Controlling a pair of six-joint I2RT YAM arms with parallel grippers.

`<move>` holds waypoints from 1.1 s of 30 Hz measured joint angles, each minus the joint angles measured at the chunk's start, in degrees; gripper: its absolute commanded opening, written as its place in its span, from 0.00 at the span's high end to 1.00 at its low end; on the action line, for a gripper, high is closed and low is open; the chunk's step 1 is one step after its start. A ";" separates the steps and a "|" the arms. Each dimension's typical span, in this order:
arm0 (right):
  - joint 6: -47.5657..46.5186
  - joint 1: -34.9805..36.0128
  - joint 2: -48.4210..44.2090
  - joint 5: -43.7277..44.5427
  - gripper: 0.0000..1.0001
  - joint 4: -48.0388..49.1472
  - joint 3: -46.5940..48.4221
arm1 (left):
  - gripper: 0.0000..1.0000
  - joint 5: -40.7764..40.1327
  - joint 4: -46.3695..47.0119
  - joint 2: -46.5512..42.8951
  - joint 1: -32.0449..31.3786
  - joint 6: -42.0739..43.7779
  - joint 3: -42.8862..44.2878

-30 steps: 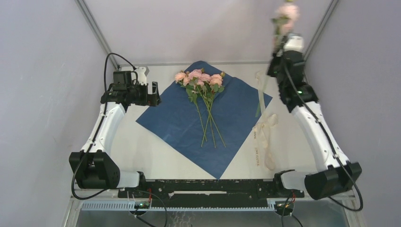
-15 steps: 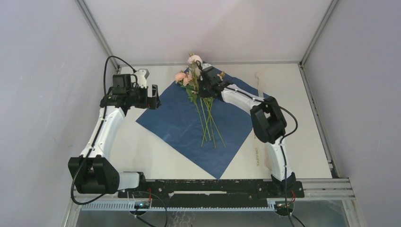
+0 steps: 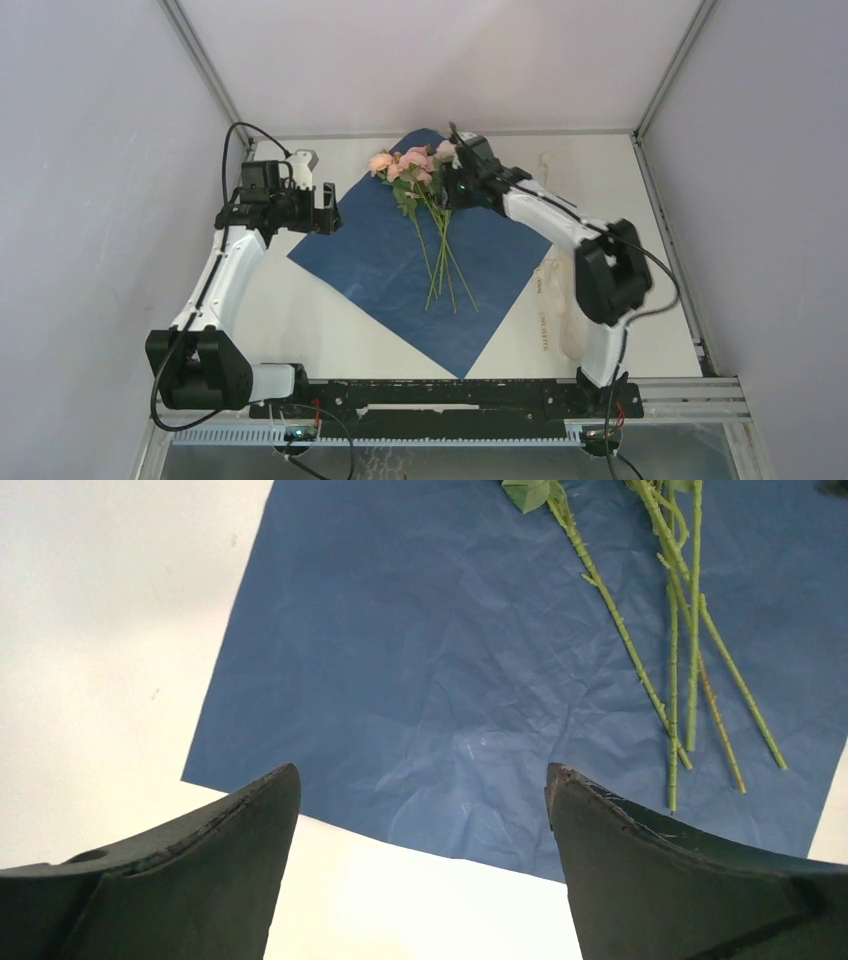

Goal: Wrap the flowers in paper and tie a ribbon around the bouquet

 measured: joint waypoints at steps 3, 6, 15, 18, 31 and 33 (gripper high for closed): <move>1.53 -0.46 -10.38 -0.42 0.67 1.51 -12.39 | 0.22 1.09 0.83 0.07 0.00 -0.66 -1.18; 3.48 -0.66 -15.52 -0.39 0.79 2.56 -21.68 | 0.43 2.19 1.49 0.98 -0.98 -1.97 -2.03; 5.77 0.55 -9.40 0.24 0.89 2.91 -29.94 | 0.79 1.88 3.50 15.72 -19.54 -3.96 -1.90; 7.02 1.18 -8.55 -0.48 0.90 4.90 -30.01 | 0.78 2.05 3.91 22.32 -23.15 -5.22 -1.42; 12.33 4.02 -5.20 -8.37 0.92 12.41 -30.05 | 0.75 5.64 8.22 38.25 -28.76 -12.50 8.28; 13.22 4.04 -4.98 -9.84 0.92 13.27 -30.05 | 0.75 6.36 8.92 38.75 -29.64 -12.72 8.66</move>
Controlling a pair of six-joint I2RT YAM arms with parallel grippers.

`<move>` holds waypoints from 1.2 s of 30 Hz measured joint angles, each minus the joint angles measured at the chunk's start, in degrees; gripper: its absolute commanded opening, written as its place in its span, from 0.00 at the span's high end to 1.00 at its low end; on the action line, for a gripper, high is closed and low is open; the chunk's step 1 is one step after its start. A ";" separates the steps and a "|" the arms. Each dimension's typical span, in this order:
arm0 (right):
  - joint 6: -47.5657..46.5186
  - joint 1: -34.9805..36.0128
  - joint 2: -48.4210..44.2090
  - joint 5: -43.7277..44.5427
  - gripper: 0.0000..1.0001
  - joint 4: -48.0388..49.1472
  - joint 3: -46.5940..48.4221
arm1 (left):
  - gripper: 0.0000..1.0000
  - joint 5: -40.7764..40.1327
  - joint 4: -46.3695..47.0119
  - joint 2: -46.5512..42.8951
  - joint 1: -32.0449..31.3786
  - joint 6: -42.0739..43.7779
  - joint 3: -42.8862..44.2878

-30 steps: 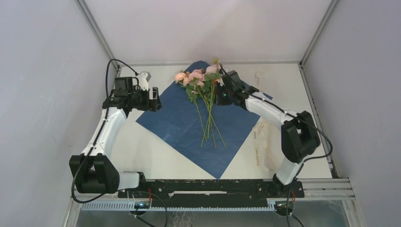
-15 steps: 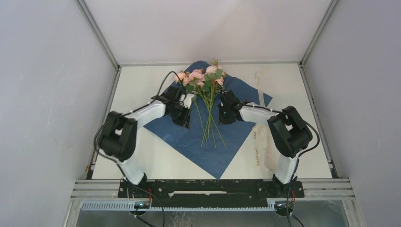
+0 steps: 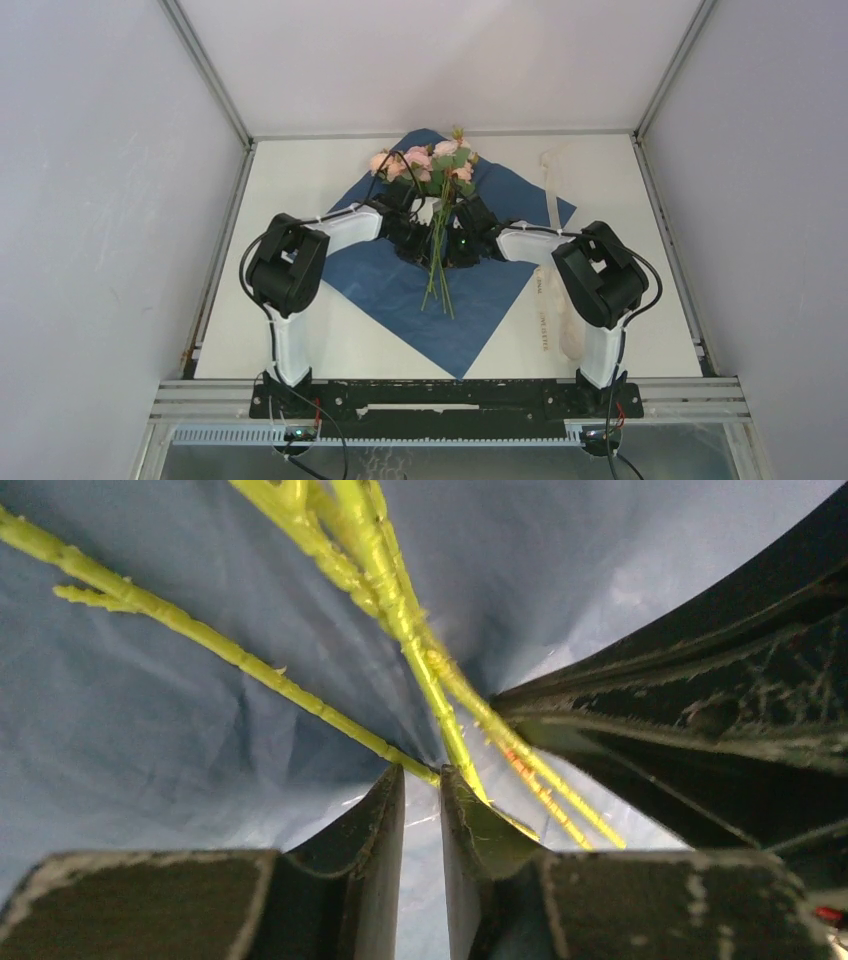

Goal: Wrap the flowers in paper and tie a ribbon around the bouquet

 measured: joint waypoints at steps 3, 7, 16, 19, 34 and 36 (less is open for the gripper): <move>0.72 -0.02 0.00 -1.05 0.91 0.61 -0.09 | 0.74 0.48 0.68 0.28 -0.63 -0.35 0.28; 0.63 -0.74 -0.17 -1.16 0.89 -0.09 -0.22 | 0.73 1.49 0.85 0.31 -0.66 -0.26 0.31; -4.74 -3.58 -11.85 -0.48 0.69 -11.54 -0.72 | 0.44 -0.79 -4.00 -6.97 -0.70 10.91 0.11; -6.05 -3.67 -17.09 0.13 0.58 -15.74 -1.49 | 0.29 -1.84 -6.16 -14.82 -0.70 17.25 -1.11; 6.14 -3.02 -33.27 -5.57 0.29 -18.16 -30.18 | 0.00 -10.08 -2.99 -41.88 -26.86 44.33 -33.29; 8.96 -2.05 -34.77 -6.43 0.29 -14.99 -32.24 | 0.00 -12.00 1.31 -43.12 -29.86 46.45 -37.68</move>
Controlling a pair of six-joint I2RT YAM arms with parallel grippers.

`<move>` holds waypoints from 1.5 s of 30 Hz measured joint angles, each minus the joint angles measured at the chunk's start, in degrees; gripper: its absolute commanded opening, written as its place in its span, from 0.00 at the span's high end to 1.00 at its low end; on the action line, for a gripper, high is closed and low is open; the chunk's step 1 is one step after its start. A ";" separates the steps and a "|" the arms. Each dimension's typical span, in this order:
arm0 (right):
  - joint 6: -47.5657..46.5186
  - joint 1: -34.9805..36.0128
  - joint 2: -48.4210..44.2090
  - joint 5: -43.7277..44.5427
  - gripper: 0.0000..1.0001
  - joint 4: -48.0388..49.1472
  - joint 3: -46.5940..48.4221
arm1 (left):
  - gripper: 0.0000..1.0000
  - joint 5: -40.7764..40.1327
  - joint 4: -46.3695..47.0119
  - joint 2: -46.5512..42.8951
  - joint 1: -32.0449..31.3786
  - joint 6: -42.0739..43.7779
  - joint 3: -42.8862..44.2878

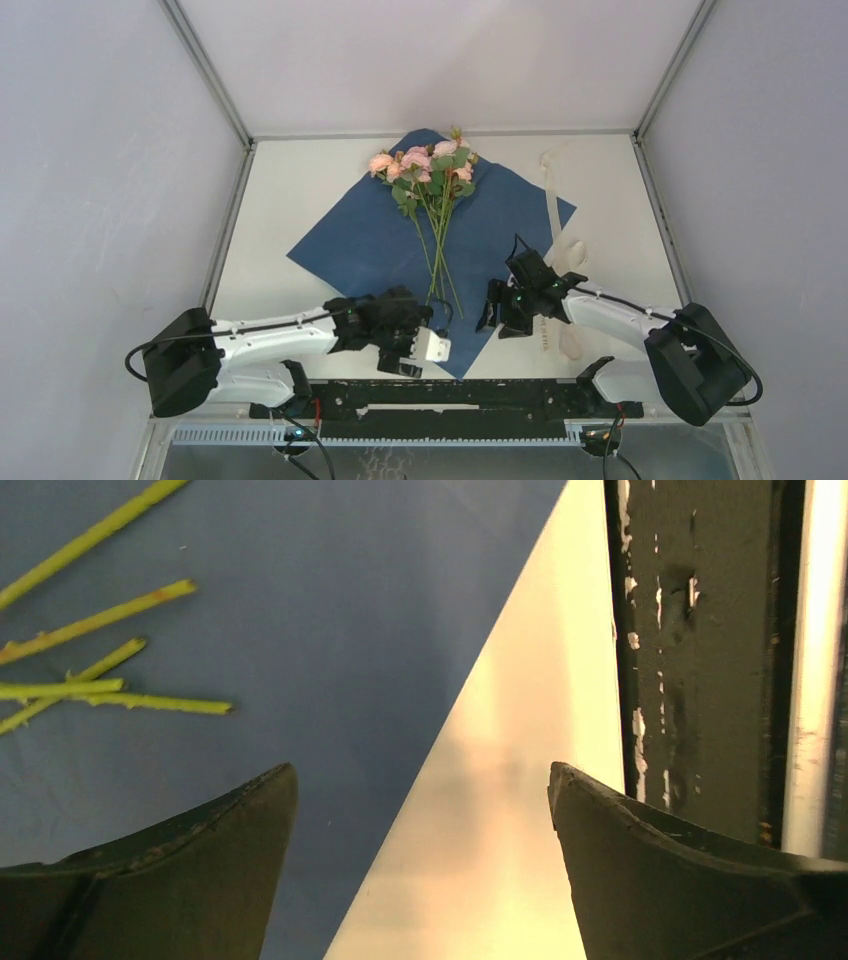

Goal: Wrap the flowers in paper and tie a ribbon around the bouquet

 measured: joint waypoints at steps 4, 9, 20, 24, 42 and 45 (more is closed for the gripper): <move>6.38 2.71 -0.22 -3.80 0.30 9.14 -3.69 | 0.00 -2.86 7.50 -0.11 -2.75 3.96 -5.40; 12.52 5.18 2.03 -7.65 0.31 19.58 -6.34 | 0.00 -4.22 12.74 0.52 -3.34 6.95 -5.77; 22.23 6.43 4.00 -9.01 0.47 35.80 -11.89 | 0.00 -4.04 16.02 1.51 -4.11 9.31 -6.47; 24.41 6.45 5.84 -9.01 0.74 39.50 -11.91 | 0.00 -3.96 14.91 0.63 -4.11 9.44 -6.47; 28.15 6.62 2.16 -7.65 1.00 41.66 -11.93 | 0.19 -0.07 9.09 -5.09 -4.81 9.29 -6.67; 28.13 6.45 1.97 -7.54 0.99 41.03 -11.93 | 0.65 -1.01 11.37 -2.78 -4.81 7.82 -6.64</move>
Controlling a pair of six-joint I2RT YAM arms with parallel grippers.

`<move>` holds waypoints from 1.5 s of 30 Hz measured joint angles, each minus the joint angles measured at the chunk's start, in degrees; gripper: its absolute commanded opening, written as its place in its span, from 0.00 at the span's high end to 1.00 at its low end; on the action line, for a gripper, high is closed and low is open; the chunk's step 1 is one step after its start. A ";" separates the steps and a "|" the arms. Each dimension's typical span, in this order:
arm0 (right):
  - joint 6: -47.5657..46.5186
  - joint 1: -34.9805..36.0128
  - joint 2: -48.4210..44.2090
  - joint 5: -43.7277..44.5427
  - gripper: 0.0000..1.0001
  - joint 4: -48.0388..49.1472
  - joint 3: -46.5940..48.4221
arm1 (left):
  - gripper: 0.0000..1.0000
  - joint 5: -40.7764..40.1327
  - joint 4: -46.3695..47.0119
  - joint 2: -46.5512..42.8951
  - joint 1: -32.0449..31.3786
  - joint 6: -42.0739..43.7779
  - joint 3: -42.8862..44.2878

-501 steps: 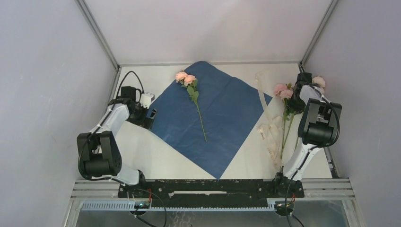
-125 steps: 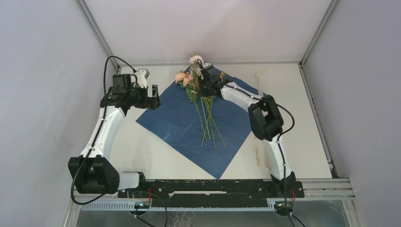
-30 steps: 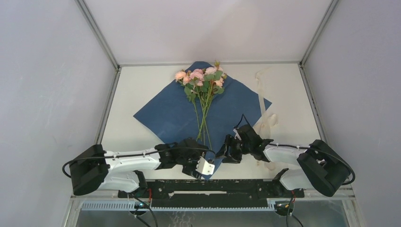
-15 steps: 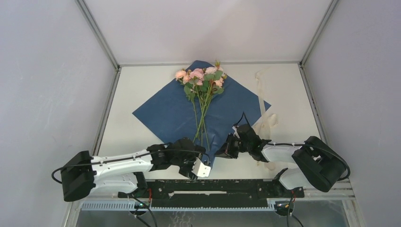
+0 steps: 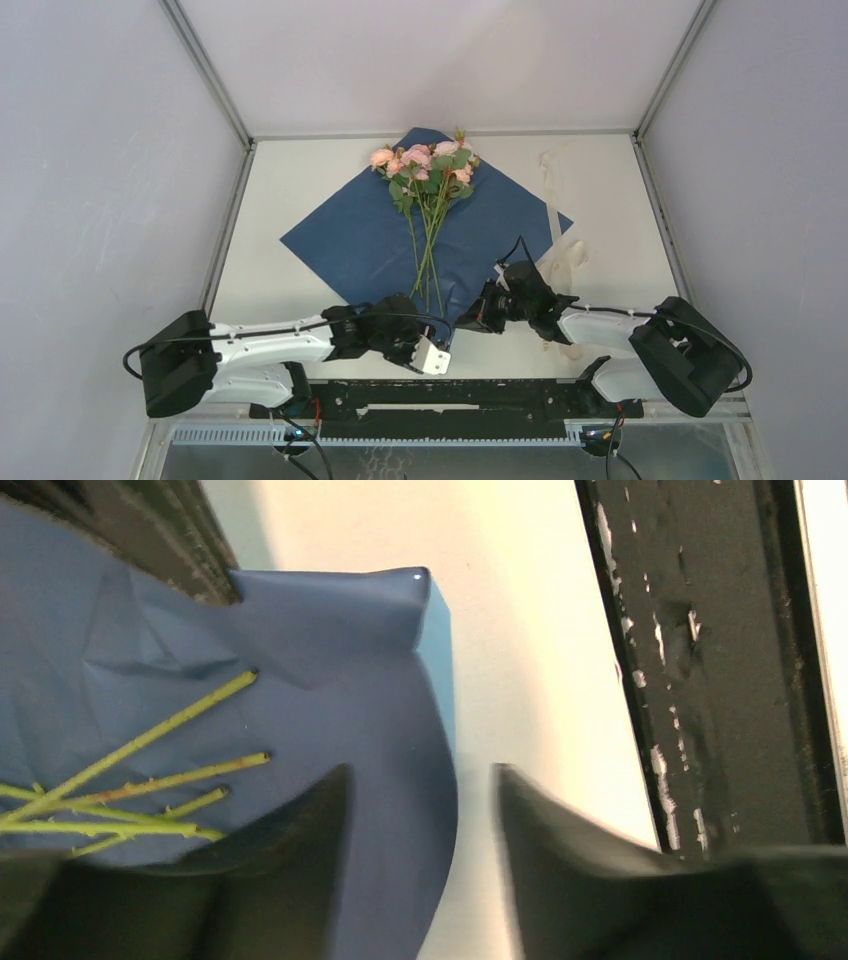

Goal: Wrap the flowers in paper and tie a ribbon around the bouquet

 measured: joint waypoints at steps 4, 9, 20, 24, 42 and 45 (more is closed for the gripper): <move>-0.15 -0.24 -1.14 0.07 0.86 -1.55 0.00 | 1.00 -0.59 1.07 2.62 -0.02 -1.79 0.17; -3.19 -1.38 -4.48 0.17 0.50 -8.15 0.26 | 1.00 -0.94 0.55 3.08 -0.02 -3.15 1.05; -27.98 -3.63 -8.66 18.10 0.66 -46.38 25.62 | 1.00 -1.09 -4.11 0.33 0.13 -5.29 6.10; -32.57 -6.54 3.10 13.73 0.86 -40.30 28.39 | 1.00 -0.76 -6.51 0.57 1.07 -6.12 8.61; -35.21 -13.27 18.62 0.46 0.89 -30.42 23.93 | 1.00 -2.82 -4.39 3.52 12.09 -9.14 12.98; -36.24 -13.60 18.10 0.66 0.88 -31.58 23.91 | 1.00 -3.43 -3.56 6.51 15.17 -9.66 14.45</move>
